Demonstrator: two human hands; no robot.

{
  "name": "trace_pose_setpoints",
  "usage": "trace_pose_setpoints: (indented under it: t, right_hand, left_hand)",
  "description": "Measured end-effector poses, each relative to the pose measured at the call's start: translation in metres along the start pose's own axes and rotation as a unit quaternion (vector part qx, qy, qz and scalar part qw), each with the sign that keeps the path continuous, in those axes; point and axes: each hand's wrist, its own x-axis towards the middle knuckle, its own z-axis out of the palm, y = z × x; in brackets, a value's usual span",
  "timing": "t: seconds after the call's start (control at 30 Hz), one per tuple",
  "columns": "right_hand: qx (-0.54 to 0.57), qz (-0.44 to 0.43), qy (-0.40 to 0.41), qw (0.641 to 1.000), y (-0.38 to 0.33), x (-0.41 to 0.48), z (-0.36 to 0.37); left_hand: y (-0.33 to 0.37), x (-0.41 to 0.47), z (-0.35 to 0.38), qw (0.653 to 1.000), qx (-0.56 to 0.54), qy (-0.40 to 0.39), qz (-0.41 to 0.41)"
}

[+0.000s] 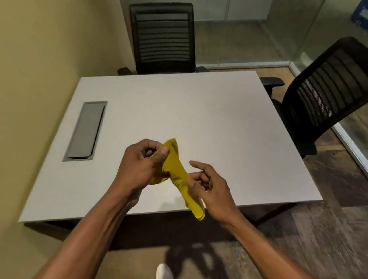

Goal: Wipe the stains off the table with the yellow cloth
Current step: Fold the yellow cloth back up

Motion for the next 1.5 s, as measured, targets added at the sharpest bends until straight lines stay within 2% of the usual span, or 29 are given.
trace_pose_setpoints:
  t: [0.1, 0.2, 0.3, 0.4, 0.5, 0.63, 0.8, 0.9, 1.0, 1.07, 1.13, 1.27, 1.37, 1.5]
  right_hand:
    - [-0.061, -0.015, -0.017, 0.998, 0.003, 0.0, 0.035]
    - [-0.117, -0.043, 0.01, 0.992, 0.0, 0.012, 0.061]
    - [-0.085, -0.058, 0.033, 0.994, -0.007, 0.032, 0.065]
    - [-0.069, -0.059, 0.034, 0.995, -0.018, 0.052, 0.053]
    - [-0.062, -0.058, 0.023, 0.996, -0.032, 0.072, 0.035]
    - [-0.015, -0.032, 0.013, 0.999, -0.045, 0.099, 0.01]
    - [0.005, 0.012, -0.016, 1.0, -0.049, 0.14, -0.013]
    - [0.022, 0.039, -0.069, 0.997, -0.046, 0.167, -0.027]
    - [0.008, 0.042, -0.142, 0.989, -0.048, 0.195, -0.046]
    - [-0.036, 0.022, -0.176, 0.984, -0.051, 0.212, -0.055]
    - [-0.097, -0.018, -0.176, 0.979, -0.055, 0.227, -0.06]
    - [-0.16, -0.166, -0.128, 0.965, -0.055, 0.248, -0.059]
    - [-0.212, -0.241, -0.079, 0.944, -0.05, 0.254, -0.054]
    - [-0.233, -0.317, -0.029, 0.919, -0.039, 0.259, -0.047]
  left_hand:
    - [0.009, 0.015, -0.025, 0.998, -0.015, 0.06, -0.006]
    - [0.015, 0.026, -0.052, 0.995, -0.011, 0.099, -0.003]
    - [0.013, 0.034, -0.083, 0.989, 0.06, 0.127, 0.053]
    - [0.003, 0.043, -0.109, 0.984, 0.091, 0.138, 0.07]
    - [-0.007, 0.055, -0.122, 0.992, 0.055, 0.098, 0.063]
    - [-0.02, 0.072, -0.116, 0.996, -0.068, 0.041, 0.029]
    - [-0.032, 0.087, -0.1, 0.999, -0.033, 0.011, -0.03]
    - [-0.032, 0.102, -0.095, 0.998, 0.023, 0.036, -0.035]
    - [-0.026, 0.121, -0.096, 0.998, 0.058, 0.021, -0.025]
    - [-0.021, 0.132, -0.098, 0.992, 0.126, 0.02, -0.002]
    - [-0.015, 0.138, -0.093, 0.983, 0.176, 0.037, 0.023]
    - [-0.017, 0.145, -0.08, 0.971, 0.178, 0.144, 0.066]
    - [-0.018, 0.153, -0.084, 0.969, 0.154, 0.19, 0.03]
    - [-0.016, 0.159, -0.089, 0.974, 0.135, 0.183, -0.016]
